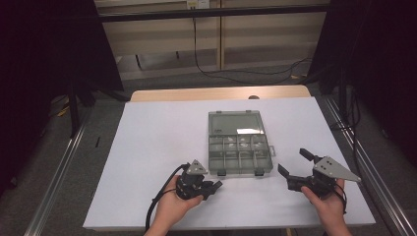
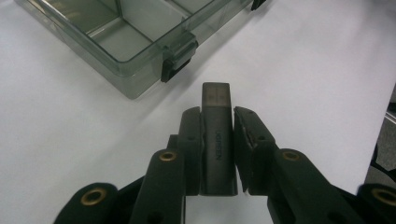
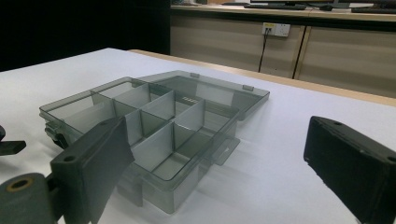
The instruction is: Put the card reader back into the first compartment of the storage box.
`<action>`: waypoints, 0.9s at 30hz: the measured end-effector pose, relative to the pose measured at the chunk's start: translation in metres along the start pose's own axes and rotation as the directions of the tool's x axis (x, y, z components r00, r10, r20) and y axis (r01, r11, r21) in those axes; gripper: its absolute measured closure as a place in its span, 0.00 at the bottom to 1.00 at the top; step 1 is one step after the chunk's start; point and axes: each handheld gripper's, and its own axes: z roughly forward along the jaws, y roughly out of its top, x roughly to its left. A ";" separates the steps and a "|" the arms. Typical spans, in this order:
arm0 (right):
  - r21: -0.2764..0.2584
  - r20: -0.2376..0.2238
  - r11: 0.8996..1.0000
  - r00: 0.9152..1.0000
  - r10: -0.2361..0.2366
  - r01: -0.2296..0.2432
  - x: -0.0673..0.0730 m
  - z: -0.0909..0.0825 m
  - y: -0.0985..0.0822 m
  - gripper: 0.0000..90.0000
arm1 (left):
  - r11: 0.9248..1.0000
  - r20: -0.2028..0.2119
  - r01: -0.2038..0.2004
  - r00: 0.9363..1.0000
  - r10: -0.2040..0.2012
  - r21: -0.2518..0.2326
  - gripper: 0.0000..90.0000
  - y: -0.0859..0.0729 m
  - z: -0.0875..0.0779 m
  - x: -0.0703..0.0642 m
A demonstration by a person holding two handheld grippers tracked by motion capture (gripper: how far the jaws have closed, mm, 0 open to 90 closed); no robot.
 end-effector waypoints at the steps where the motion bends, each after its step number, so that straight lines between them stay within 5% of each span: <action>1: 0.001 -0.001 1.000 1.000 0.002 -0.002 0.000 0.000 0.000 0.07 | 1.000 0.004 0.004 1.000 -0.004 -0.001 0.82 0.000 0.000 -0.001; 27: -0.013 -0.011 1.000 1.000 0.013 -0.013 0.002 -0.001 0.000 0.07 | 0.999 0.020 0.046 0.999 -0.046 -0.024 0.82 0.011 -0.017 0.002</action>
